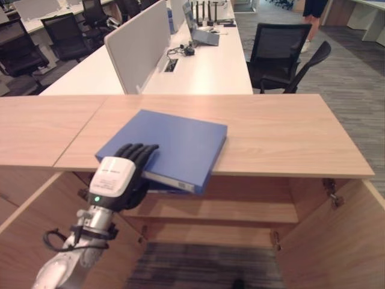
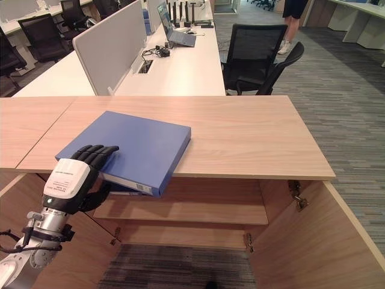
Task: Put the empty folder in the office cabinet
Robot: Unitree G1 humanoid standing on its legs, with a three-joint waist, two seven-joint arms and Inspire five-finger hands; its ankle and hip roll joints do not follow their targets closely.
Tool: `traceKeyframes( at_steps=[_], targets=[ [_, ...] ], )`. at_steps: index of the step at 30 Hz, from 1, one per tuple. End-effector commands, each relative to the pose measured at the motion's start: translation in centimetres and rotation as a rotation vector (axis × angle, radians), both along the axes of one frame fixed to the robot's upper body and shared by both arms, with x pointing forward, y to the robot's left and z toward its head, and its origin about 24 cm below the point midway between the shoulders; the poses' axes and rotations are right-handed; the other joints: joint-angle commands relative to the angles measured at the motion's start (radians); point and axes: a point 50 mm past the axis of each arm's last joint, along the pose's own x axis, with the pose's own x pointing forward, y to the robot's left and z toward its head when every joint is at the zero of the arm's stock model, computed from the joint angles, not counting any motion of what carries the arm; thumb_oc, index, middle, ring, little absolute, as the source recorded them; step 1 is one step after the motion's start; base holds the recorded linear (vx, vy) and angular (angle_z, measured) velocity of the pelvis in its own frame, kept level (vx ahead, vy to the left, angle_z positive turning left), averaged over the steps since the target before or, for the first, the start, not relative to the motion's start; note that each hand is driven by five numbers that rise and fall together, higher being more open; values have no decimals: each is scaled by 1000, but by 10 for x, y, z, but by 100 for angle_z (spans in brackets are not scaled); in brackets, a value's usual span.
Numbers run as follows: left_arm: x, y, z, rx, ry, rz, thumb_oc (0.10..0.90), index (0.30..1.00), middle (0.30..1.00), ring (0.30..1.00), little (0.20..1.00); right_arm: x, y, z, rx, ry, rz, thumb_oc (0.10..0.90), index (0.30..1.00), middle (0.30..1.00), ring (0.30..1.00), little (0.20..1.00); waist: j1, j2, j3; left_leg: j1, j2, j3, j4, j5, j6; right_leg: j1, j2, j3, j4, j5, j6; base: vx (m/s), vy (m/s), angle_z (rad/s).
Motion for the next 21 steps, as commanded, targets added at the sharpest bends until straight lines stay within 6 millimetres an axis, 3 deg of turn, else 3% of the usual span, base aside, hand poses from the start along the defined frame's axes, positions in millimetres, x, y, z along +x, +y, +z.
traceKeyframes(
  at_steps=[1, 21],
  targets=[
    [9, -7, 63, 8, -276, -85, 800, 900, 900, 900, 900, 23, -7, 3, -21, -35, 12, 800, 900, 900, 900, 900, -4, 4, 18, -26, 52, -37, -2, -39, -92, 152, -22, 16, 11, -175, 82, 0, 0, 0],
    [10, -17, 71, 21, -284, -153, 800, 900, 900, 900, 900, 18, -5, 2, -11, -24, -14, 800, 900, 900, 900, 900, -22, 9, 12, -24, 51, -24, -2, -44, -91, 148, -24, 23, 11, -173, 84, -4, -3, -2]
  ],
)
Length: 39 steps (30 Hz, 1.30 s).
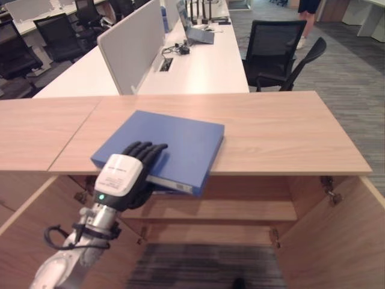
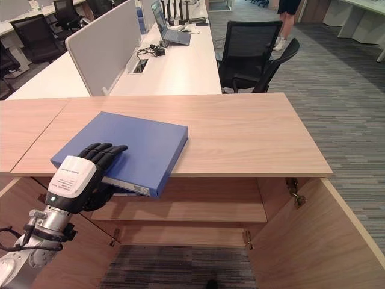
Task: Put the empty folder in the office cabinet
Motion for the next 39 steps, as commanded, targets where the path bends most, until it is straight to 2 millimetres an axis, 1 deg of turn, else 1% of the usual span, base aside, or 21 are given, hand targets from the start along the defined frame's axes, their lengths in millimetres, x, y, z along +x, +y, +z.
traceKeyframes(
  at_steps=[1, 15, 16, 17, 27, 33, 34, 39],
  targets=[
    [11, -11, 62, -8, -264, -99, 800, 900, 900, 900, 900, 22, -5, 2, -11, -37, -4, 800, 900, 900, 900, 900, -18, 1, 10, -24, 50, -44, -3, -44, -96, 154, -26, 8, 11, -173, 83, 0, 0, 0],
    [15, -13, 54, -1, -223, -103, 800, 900, 900, 900, 900, 20, -6, 2, -15, -33, -20, 800, 900, 900, 900, 900, -27, 0, 11, -28, 50, -40, -3, -44, -95, 148, -27, 14, 10, -171, 84, 0, 0, 0],
    [16, -13, 53, 3, -218, -100, 463, 394, 394, 394, 394, 20, -6, 2, -14, -34, -25, 800, 900, 900, 900, 900, -28, 0, 11, -28, 51, -39, -3, -45, -95, 146, -27, 15, 10, -170, 85, 0, 0, 0],
    [16, -13, 52, 5, -214, -99, 400, 300, 300, 300, 300, 20, -6, 2, -14, -34, -26, 800, 900, 900, 900, 900, -28, 0, 11, -28, 51, -38, -3, -45, -95, 146, -27, 15, 10, -170, 85, 0, 0, 0],
    [17, -12, 46, -24, -197, -74, 400, 300, 300, 300, 300, 18, -3, 1, -4, -28, -42, 800, 900, 900, 900, 900, -32, -6, 8, -27, 51, -33, -3, -47, -94, 144, -26, 22, 11, -168, 83, 0, 0, 0],
    [16, -9, 44, -76, -205, -49, 400, 300, 300, 300, 300, 20, -3, 1, -8, -35, -52, 800, 900, 900, 900, 900, -28, -11, 6, -25, 50, -36, -3, -47, -92, 149, -25, 20, 11, -170, 82, 0, 0, 0],
    [15, -8, 43, -106, -207, -34, 400, 300, 300, 300, 300, 21, -3, 1, -8, -39, -56, 800, 900, 900, 900, 900, -25, -12, 5, -25, 50, -37, -3, -47, -92, 150, -26, 19, 11, -169, 82, 0, 0, 0],
    [13, -5, 45, -167, -230, -11, 400, 300, 300, 300, 300, 24, -3, 2, -10, -46, -56, 800, 900, 900, 900, 900, -21, -15, 3, -25, 49, -39, -3, -47, -92, 151, -28, 17, 10, -169, 81, 0, 0, 0]
  ],
)
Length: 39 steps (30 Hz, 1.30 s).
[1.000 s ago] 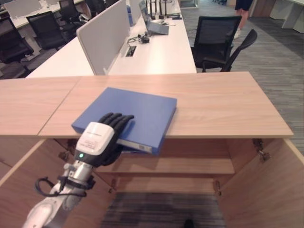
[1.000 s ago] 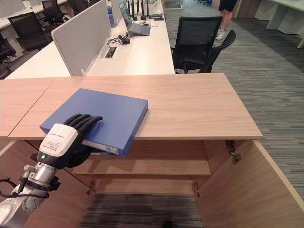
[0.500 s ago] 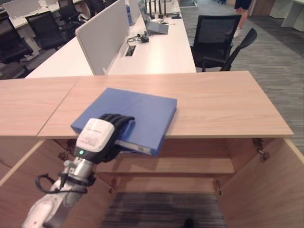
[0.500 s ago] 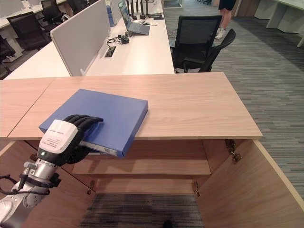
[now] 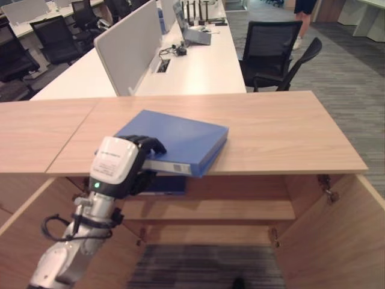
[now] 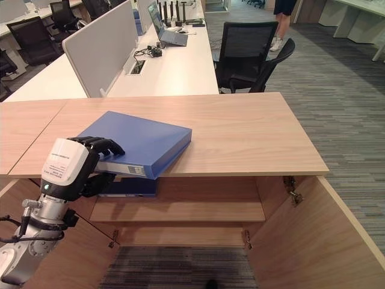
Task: Put the empty folder in the office cabinet
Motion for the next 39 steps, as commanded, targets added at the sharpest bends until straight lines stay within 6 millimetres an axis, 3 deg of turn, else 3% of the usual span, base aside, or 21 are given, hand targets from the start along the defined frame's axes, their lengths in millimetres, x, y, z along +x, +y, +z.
traceKeyframes(
  at_steps=[1, 9, 12, 13, 16, 19, 25, 32, 35, 39],
  targets=[
    [2, 4, 22, -78, -80, 10, 400, 300, 300, 300, 300, 27, -4, 3, -24, -59, -16, 800, 900, 900, 900, 900, -20, -12, 6, -25, 49, -44, -3, -46, -91, 153, -31, 9, 10, -171, 80, 0, 0, 0],
    [-4, 12, 44, -300, -219, 30, 400, 300, 300, 300, 300, 31, -2, 2, -18, -67, -16, 800, 900, 900, 900, 900, -9, -17, 3, -27, 49, -50, -3, -42, -91, 154, -31, 1, 10, -169, 77, 0, 0, 0],
    [-9, 10, 54, -418, -253, -23, 400, 300, 300, 300, 300, 34, -2, 3, -13, -75, -11, 800, 900, 900, 900, 900, -6, -19, 1, -27, 48, -51, -3, -40, -91, 155, -31, 1, 10, -169, 76, 0, 0, 0],
    [-10, 15, 62, -586, -273, -77, 400, 300, 300, 300, 300, 35, -4, 4, -9, -81, -12, 800, 900, 900, 900, 900, -3, -18, -1, -27, 48, -51, -3, -38, -92, 156, -33, -2, 10, -167, 76, 0, 0, 0],
    [-11, 17, 65, -668, -267, -120, 400, 300, 300, 300, 300, 36, -6, 4, -6, -82, -6, 800, 900, 900, 900, 900, -3, -18, -2, -28, 48, -52, -3, -38, -92, 156, -33, -3, 9, -167, 76, 0, 0, 0],
    [-6, 26, 70, -867, -220, -223, 400, 300, 300, 300, 300, 42, -11, 6, -3, -94, 17, 800, 900, 900, 900, 900, -2, -14, -6, -26, 49, -54, -3, -36, -93, 159, -33, -5, 10, -167, 74, 0, 0, 0],
    [-1, 26, 84, -979, -187, -373, 400, 300, 300, 300, 300, 47, -12, 8, 14, -104, 47, 800, 900, 900, 900, 900, 0, -12, -9, -24, 49, -59, -3, -35, -94, 164, -32, -10, 12, -169, 71, -2, 0, 1],
    [4, 11, 96, -1138, -112, -666, 400, 300, 300, 300, 300, 53, -9, 8, 37, -109, 97, 800, 900, 900, 900, 900, -2, -11, -16, -24, 49, -63, -3, -33, -96, 167, -33, -12, 12, -170, 68, 0, 0, 0],
    [8, -4, 98, -1202, 52, -890, 400, 300, 300, 300, 300, 54, -8, 8, 55, -104, 136, 800, 900, 900, 900, 900, -7, -7, -17, -22, 50, -62, -3, -33, -95, 168, -31, -10, 11, -170, 68, 0, 0, 0],
    [9, -11, 105, -1182, 184, -1019, 400, 300, 300, 300, 300, 54, -6, 7, 71, -90, 177, 800, 900, 900, 900, 900, -9, -3, -18, -21, 50, -60, -3, -33, -96, 167, -31, -4, 9, -167, 69, 0, 0, 0]
  ],
)
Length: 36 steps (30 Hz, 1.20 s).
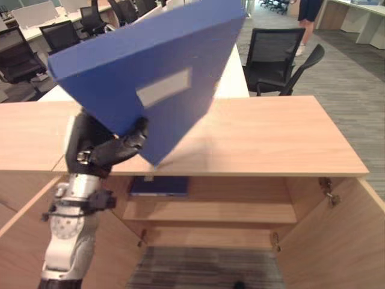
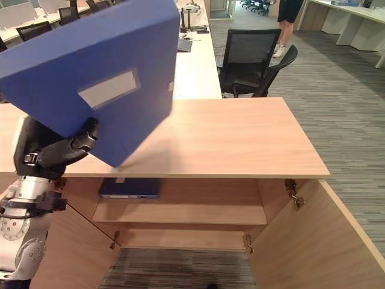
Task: Put the empty folder in the office cabinet
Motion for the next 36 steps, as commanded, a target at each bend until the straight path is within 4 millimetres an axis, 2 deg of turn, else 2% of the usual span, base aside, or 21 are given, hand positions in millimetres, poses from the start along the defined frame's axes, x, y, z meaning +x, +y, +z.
traceKeyframes(
  at_steps=[1, 7, 14, 20, 30, 31, 33, 34, 36],
  targets=[
    [-6, -19, 68, -17, -325, -215, 400, 300, 300, 300, 300, 31, 1, 4, 18, -54, 89, 800, 900, 900, 900, 900, -9, -7, -11, -39, 50, -50, -3, -34, -97, 144, -31, 5, 9, -167, 71, -6, -2, -3],
    [-16, -34, 87, 113, -362, -397, 400, 300, 300, 300, 300, 28, 4, 2, 38, -36, 130, 800, 900, 900, 900, 900, -4, -5, -15, -39, 50, -49, -3, -33, -97, 142, -32, 13, 8, -163, 73, 0, 0, 0],
    [-25, -68, 104, 244, -375, -653, 400, 300, 300, 300, 300, 34, 10, 2, 46, -34, 207, 800, 900, 900, 900, 900, -6, -4, -16, -34, 49, -48, -3, -38, -93, 146, -31, 16, 10, -164, 75, 0, 0, 0],
    [-23, -77, 103, 303, -308, -734, 400, 300, 300, 300, 300, 40, 13, 2, 45, -40, 239, 800, 900, 900, 900, 900, -10, 0, -17, -29, 48, -47, -3, -40, -91, 149, -32, 15, 13, -164, 78, 4, -3, -2],
    [-8, -68, 72, 252, -98, -727, 400, 300, 300, 300, 300, 39, 15, 1, 48, -36, 241, 800, 900, 900, 900, 900, -12, 6, -14, -24, 44, -46, -3, -42, -86, 149, -37, 14, 18, -165, 80, 0, 0, 0],
    [-5, -65, 63, 236, -50, -705, 400, 300, 300, 300, 300, 39, 15, 1, 49, -38, 233, 800, 900, 900, 900, 900, -13, 6, -14, -24, 43, -46, -3, -41, -85, 147, -38, 15, 18, -165, 80, 0, 0, 0],
    [-4, -63, 57, 221, -25, -693, 400, 300, 300, 300, 300, 39, 15, 1, 48, -41, 225, 800, 900, 900, 900, 900, -12, 6, -13, -25, 43, -45, -3, -41, -85, 146, -38, 15, 18, -165, 80, 0, 0, 0],
    [-1, -60, 45, 194, 30, -664, 400, 300, 300, 300, 300, 42, 14, 2, 49, -54, 202, 800, 900, 900, 900, 900, -11, 6, -12, -27, 42, -45, -3, -41, -84, 146, -39, 15, 18, -164, 81, 0, 0, 0],
    [1, -54, 32, 156, 77, -627, 400, 300, 300, 300, 300, 46, 13, 4, 53, -84, 170, 800, 900, 900, 900, 900, -10, 4, -9, -27, 42, -45, -3, -40, -84, 145, -40, 16, 18, -164, 81, 0, 0, 0]
  ],
)
